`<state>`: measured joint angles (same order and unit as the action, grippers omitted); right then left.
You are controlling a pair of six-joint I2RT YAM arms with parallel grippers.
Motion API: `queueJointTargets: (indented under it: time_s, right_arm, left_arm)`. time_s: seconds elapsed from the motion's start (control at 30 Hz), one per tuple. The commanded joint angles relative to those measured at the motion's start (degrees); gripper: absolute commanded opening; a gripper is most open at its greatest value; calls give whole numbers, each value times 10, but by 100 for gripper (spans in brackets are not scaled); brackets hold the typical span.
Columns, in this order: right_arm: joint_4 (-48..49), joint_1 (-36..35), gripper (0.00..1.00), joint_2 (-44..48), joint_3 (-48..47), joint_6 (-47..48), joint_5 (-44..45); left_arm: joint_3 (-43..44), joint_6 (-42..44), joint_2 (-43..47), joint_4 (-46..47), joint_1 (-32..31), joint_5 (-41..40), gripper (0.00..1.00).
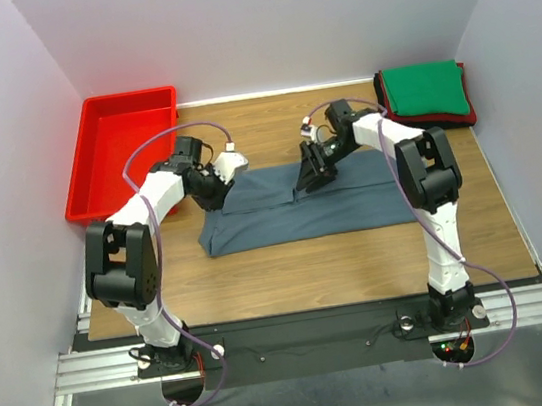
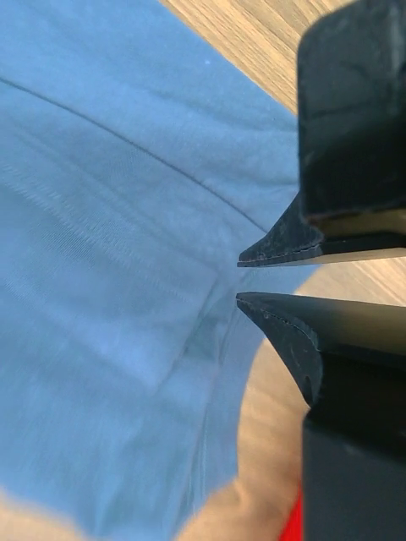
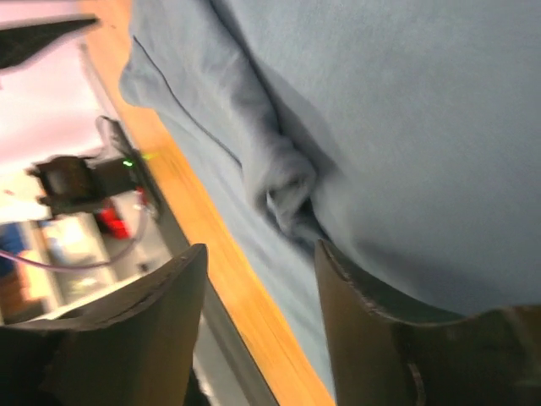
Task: Fold and stack the t-shirts
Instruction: Fold the tshirt
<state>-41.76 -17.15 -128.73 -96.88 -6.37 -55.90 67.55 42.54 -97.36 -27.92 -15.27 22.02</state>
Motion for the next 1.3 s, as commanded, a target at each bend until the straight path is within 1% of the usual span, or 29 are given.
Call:
queueJointTargets:
  time_s: [0.0, 0.07, 0.1, 0.2, 0.23, 0.27, 0.3, 0.33, 0.4, 0.5, 0.53, 0.6, 0.7, 0.77, 0.87, 0.9, 0.93, 0.97, 1.0, 1.03, 1.07, 1.1, 1.13, 1.17, 1.2, 1.27]
  right_arm:
    - [-144, 51, 57, 66, -63, 139, 77]
    - [-167, 69, 52, 57, -87, 172, 144]
    - [-173, 88, 45, 52, -94, 179, 178]
    - [-193, 116, 39, 32, -119, 203, 240]
    - [-193, 122, 34, 28, -119, 208, 283]
    - [-195, 127, 29, 24, -118, 215, 306]
    - [-196, 137, 22, 22, -114, 222, 323]
    - [-195, 141, 20, 16, -110, 231, 350]
    - [-195, 143, 18, 11, -92, 248, 390]
    - [-193, 142, 12, 7, -66, 255, 411]
    - [-193, 143, 12, 7, -42, 260, 419]
    - [-195, 143, 11, 8, -19, 264, 434]
    - [-205, 143, 6, 12, 33, 266, 437]
    - [-215, 143, 6, 18, 56, 267, 414]
    - [-241, 132, 4, 34, 102, 276, 348]
    - [-256, 116, 4, 49, 117, 283, 325]
    - [-264, 107, 4, 61, 121, 293, 296]
    - [-272, 97, 4, 73, 120, 311, 238]
    - [-285, 88, 5, 87, 115, 317, 209]
    - [-288, 88, 8, 115, 88, 320, 167]
    - [-290, 89, 10, 124, 70, 319, 159]
    - [-292, 92, 13, 131, 26, 319, 157]
    - [-293, 95, 17, 138, 7, 318, 165]
    - [-293, 98, 18, 137, -11, 320, 171]
    - [-294, 102, 20, 136, -22, 324, 179]
    - [-293, 101, 20, 125, -32, 336, 218]
  left_arm:
    - [45, -34, 55, -6, 5, 18, 31]
    - [48, -74, 56, 9, 2, 15, 30]
    - [49, -83, 48, 15, 0, 18, 27]
    - [46, -107, 33, 17, -17, 14, 24]
    - [42, -113, 24, 21, -23, 11, 19]
    - [23, -132, 22, 29, -28, -5, 17]
    - [15, -140, 19, 44, -41, -17, 15]
    - [8, -149, 11, 50, -49, -30, 10]
    - [-2, -169, -8, 58, -58, -45, 8]
    - [-1, -192, -30, 64, -57, -55, 4]
    - [1, -199, -46, 67, -57, -60, 1]
    - [11, -202, -77, 75, -58, -94, 0]
    - [48, -199, -119, 74, -54, -129, 0]
    - [73, -194, -159, 74, -50, -141, 0]
    - [150, -165, -217, 81, -42, -168, 0]
    - [212, -154, -255, 81, -38, -179, 0]
    - [249, -143, -276, 80, -36, -191, 0]
    - [292, -134, -297, 72, -34, -200, 0]
    - [382, -120, -315, 60, -31, -197, 0]
    - [425, -116, -341, 43, -26, -195, 0]
    - [462, -114, -347, 38, -24, -194, 0]
    - [515, -110, -347, 33, -21, -186, 0]
    - [531, -110, -341, 34, -20, -180, 0]
    - [536, -113, -331, 37, -20, -166, 0]
    - [529, -117, -318, 42, -20, -154, 0]
    - [509, -145, -279, 43, -22, -125, 0]
